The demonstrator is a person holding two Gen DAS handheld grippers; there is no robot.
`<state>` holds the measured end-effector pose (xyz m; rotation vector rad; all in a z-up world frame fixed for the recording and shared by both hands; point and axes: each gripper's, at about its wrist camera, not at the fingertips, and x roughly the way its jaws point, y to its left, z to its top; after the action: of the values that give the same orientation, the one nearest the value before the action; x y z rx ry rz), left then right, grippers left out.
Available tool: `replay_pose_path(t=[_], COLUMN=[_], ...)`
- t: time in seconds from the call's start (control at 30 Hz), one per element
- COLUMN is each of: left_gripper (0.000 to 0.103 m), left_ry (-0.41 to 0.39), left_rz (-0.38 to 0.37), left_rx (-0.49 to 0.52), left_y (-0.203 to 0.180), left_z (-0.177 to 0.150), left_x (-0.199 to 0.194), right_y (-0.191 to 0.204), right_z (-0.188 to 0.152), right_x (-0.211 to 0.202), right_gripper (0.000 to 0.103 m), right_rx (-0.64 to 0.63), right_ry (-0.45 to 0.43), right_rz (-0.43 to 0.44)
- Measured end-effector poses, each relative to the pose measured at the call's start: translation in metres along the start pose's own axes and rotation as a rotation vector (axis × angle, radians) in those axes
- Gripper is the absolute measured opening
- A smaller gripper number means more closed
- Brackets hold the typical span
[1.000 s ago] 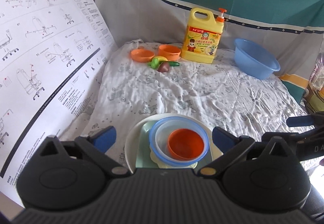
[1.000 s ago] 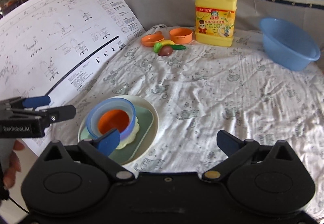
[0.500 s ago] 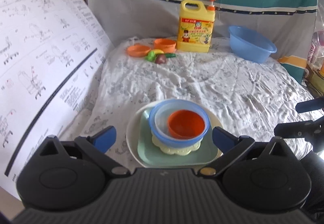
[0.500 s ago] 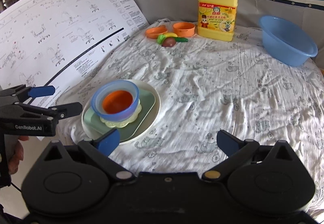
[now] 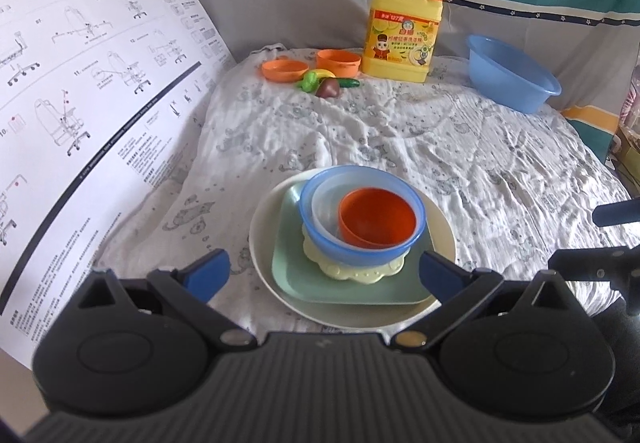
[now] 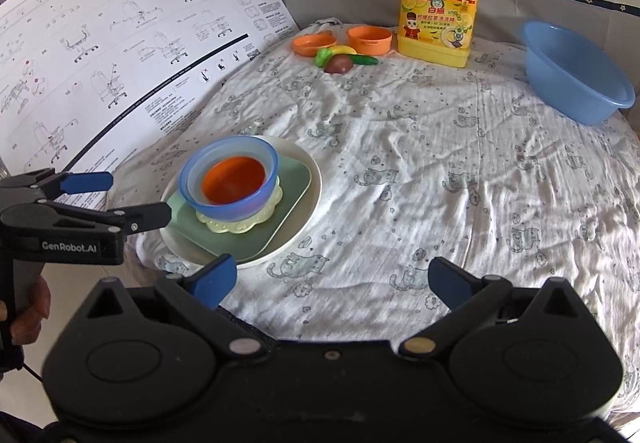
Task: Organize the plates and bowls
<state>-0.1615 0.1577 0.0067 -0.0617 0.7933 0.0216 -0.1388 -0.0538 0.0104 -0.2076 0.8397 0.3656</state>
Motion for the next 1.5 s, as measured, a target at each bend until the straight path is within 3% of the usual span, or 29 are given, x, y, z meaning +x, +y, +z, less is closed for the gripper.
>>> replay_pose_path(t=[1.5], left_gripper=[0.103], left_ry=[0.018], left_rz=[0.002], left_rx=[0.032], left_y=[-0.0046], left_z=[-0.0065], left_x=[0.0086], right_y=[-0.0016], right_z=[-0.0021], right_x=[0.0046], right_gripper=[0.103], right_rx=[-0.036], right_ry=[0.013], right_rz=[-0.026])
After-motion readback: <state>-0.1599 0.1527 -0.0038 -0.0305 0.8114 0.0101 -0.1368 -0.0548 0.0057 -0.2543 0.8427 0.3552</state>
